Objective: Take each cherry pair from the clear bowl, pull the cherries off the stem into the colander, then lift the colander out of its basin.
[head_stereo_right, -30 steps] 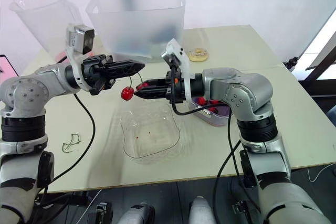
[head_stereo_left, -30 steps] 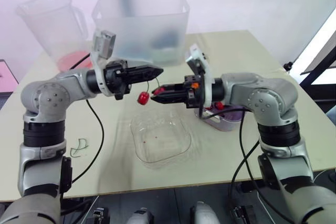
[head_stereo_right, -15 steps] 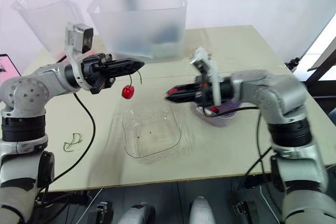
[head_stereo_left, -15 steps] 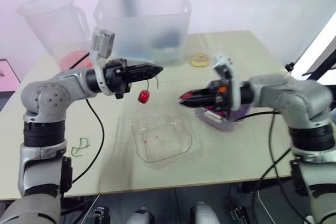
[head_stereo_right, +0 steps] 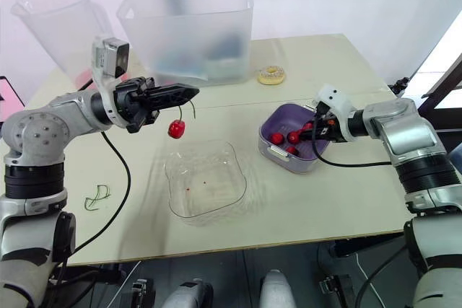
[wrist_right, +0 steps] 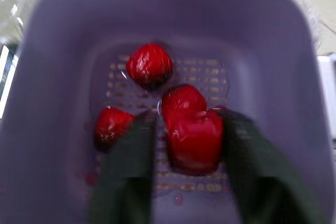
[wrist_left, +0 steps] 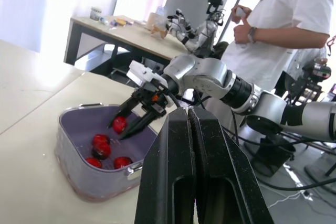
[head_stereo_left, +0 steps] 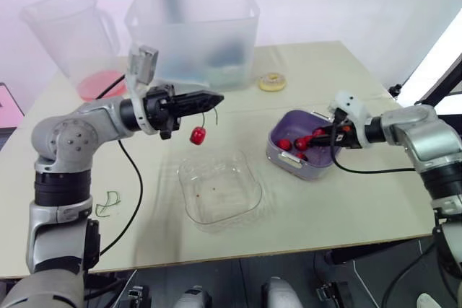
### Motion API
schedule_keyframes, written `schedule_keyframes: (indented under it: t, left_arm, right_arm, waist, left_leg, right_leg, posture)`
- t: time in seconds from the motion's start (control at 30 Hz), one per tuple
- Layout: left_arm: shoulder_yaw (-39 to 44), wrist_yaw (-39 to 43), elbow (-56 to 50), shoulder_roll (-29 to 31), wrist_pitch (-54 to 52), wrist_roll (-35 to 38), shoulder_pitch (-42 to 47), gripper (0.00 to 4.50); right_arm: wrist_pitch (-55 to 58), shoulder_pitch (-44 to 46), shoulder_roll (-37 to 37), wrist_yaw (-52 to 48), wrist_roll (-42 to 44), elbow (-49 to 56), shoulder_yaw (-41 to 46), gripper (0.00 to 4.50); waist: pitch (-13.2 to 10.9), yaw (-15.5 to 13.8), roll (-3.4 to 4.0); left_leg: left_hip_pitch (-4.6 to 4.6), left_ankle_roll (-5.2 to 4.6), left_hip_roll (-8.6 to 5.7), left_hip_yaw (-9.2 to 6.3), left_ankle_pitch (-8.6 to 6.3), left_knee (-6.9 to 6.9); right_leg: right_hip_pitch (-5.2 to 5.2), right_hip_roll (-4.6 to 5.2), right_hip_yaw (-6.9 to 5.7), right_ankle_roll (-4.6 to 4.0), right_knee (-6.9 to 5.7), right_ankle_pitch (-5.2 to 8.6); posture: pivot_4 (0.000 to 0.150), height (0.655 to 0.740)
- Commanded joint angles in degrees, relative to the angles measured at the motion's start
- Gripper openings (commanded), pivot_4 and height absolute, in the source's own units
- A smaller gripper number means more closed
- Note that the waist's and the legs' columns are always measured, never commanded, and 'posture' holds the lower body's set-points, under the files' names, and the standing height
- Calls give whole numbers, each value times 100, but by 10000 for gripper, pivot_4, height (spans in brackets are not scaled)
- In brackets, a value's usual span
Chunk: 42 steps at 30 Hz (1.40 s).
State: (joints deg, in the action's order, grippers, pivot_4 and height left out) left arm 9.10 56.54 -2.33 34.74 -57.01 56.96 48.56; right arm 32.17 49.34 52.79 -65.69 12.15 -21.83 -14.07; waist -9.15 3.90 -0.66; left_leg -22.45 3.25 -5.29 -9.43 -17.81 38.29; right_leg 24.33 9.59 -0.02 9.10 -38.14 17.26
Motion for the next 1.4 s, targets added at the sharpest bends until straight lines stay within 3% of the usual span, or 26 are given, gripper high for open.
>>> schedule_keyframes:
  t: [0.03,0.07,0.1,0.3,0.47,0.6,1.03,1.13,1.2,1.4]
  left_arm:
    - [136,-137,-109,8,-19,75,61,0]
    - [146,-167,-93,-6,-12,78,84,0]
    - [151,-191,-83,-14,-8,82,99,0]
    - [204,-335,-76,-158,6,174,238,0]
    - [212,-468,-349,-286,-65,365,119,0]
    - [232,-594,-462,-357,-118,477,90,0]
    - [290,-887,-667,-345,-118,663,-24,0]
    - [304,-913,-730,-329,-111,694,-70,0]
    - [294,-919,-736,-317,-101,703,-75,0]
    - [266,-905,-699,-307,-73,717,-49,0]
  right_arm:
    - [-20,233,91,-202,-32,177,261,38192]
    - [3,290,130,-260,-31,221,296,43322]
    - [17,328,153,-299,-37,245,320,44287]
    - [936,960,-259,-329,918,1145,1061,44287]
    - [1971,737,-1038,-133,1957,2763,1144,44287]
    - [2542,651,-1858,310,2664,3382,1253,44287]
    - [3037,582,-3065,1368,3147,3212,1094,44287]
    - [3488,539,-3309,1708,3471,3205,1281,35715]
    - [3604,493,-3331,1814,3525,3281,1248,26366]
    - [3722,445,-3436,2118,3672,3295,1333,26366]
  waist:
    - [0,-7,0]
    - [0,-6,0]
    - [0,-6,0]
    - [0,8,0]
    - [0,-5,0]
    - [0,-22,0]
    - [0,-3,0]
    - [0,8,0]
    - [0,8,1]
    - [0,8,1]
  left_leg:
    - [0,0,0,-1,0,1]
    - [-1,0,0,-1,0,1]
    - [-1,0,0,0,0,1]
    - [-1,0,1,-2,0,0]
    - [-1,0,5,-8,0,1]
    - [-2,0,7,-18,0,5]
    - [-2,0,8,-33,0,9]
    - [-2,0,10,-33,0,8]
    - [-2,0,11,-34,0,7]
    - [-2,0,10,-34,0,8]
  right_leg:
    - [0,0,0,0,0,0]
    - [0,0,0,0,1,0]
    - [0,0,0,0,1,0]
    - [0,-2,0,0,3,0]
    - [-1,-4,-2,0,0,0]
    - [-3,3,-1,0,-2,0]
    - [-3,5,-1,0,-8,0]
    - [-3,4,-1,0,-12,0]
    - [-3,4,0,0,-18,0]
    - [-3,4,0,0,-18,0]
  posture:
    - [1500,7400]
    - [1500,7400]
    - [1500,7400]
    - [1500,7400]
    - [1500,7400]
    - [1500,7400]
    - [1500,7400]
    - [1500,7400]
    - [1500,7400]
    - [1500,7400]
